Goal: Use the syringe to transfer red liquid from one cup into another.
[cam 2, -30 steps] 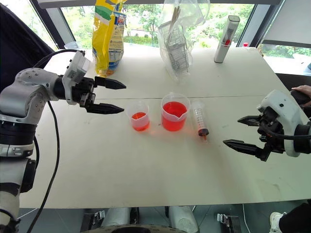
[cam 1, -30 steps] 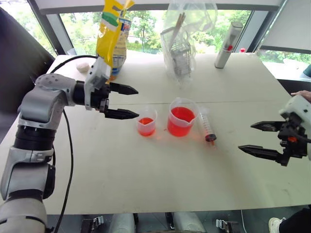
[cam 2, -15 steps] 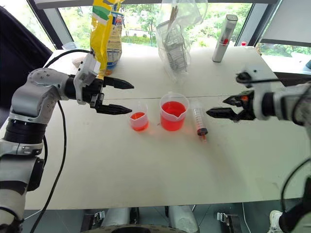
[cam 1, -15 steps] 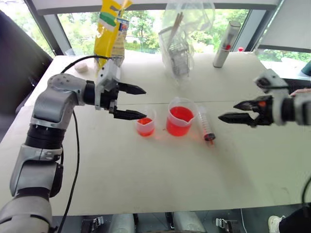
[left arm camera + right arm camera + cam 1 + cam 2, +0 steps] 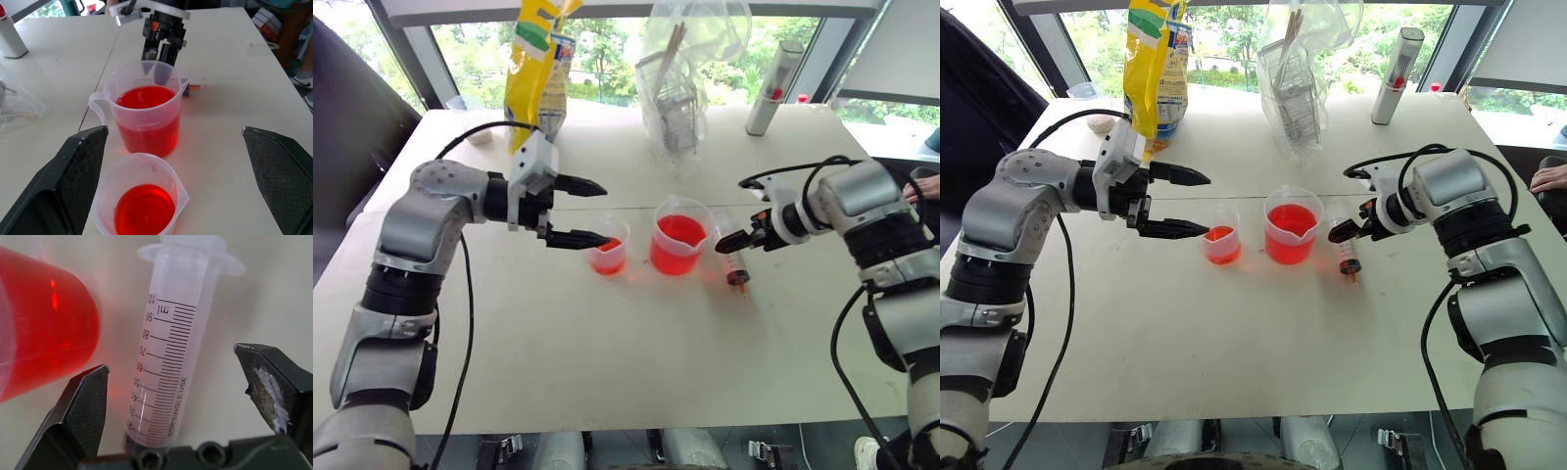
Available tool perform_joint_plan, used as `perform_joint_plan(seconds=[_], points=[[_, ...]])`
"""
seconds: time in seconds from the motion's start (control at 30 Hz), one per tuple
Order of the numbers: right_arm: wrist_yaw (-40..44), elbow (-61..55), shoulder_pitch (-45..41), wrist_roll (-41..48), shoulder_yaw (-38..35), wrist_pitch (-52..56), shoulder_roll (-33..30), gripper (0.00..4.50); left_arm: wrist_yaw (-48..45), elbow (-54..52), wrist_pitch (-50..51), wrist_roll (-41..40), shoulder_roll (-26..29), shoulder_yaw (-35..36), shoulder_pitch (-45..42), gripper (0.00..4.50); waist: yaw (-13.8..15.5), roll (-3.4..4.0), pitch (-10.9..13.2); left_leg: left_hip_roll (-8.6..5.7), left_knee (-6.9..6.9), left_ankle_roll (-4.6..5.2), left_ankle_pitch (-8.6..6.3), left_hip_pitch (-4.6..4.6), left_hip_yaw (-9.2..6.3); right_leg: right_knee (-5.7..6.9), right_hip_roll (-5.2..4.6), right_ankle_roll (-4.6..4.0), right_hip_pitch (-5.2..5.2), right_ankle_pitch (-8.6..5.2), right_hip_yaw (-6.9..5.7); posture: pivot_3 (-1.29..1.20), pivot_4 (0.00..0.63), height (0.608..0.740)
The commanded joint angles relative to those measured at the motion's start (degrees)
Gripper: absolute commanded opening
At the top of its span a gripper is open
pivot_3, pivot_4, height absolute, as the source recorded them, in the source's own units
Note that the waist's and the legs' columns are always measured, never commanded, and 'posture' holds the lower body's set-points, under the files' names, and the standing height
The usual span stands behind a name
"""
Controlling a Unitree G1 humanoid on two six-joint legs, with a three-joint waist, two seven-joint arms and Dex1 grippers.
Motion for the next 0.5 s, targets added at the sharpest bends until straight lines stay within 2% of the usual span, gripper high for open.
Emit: perform_joint_plan(seconds=[0.03,0.3,0.5], points=[[1.7,5.8,-3.9,-4.7,2.0,-3.6,2.8,4.47,0.9,-2.3,0.3,-1.3,1.1,2.3,0.2,4.5,0.0,0.0,0.0,0.0,-0.01,0.0,0.0,0.0,0.0,0.01,0.0,0.0,-0.01,0.0,0.0,0.0,0.15,0.739],[3.9,22.5,-8.3,-15.7,5.0,-14.0,11.3,4.47,2.6,-4.2,0.2,-1.9,1.4,2.7,2.3,4.5,-0.5,-0.05,0.0,0.0,0.06,0.0,0.0,0.07,-0.01,0.03,0.0,0.0,0.11,0.01,-0.03,0.0,0.15,0.739],[8.0,25.9,-9.1,-21.3,5.9,-16.8,14.2,1.55,3.3,-4.8,-0.1,-1.9,1.5,3.1,3.2,4.5,-1.3,-0.06,-0.1,0.0,0.09,-0.01,0.0,0.12,-0.05,0.05,0.0,0.0,0.19,0.01,-0.06,0.0,0.15,0.739]])
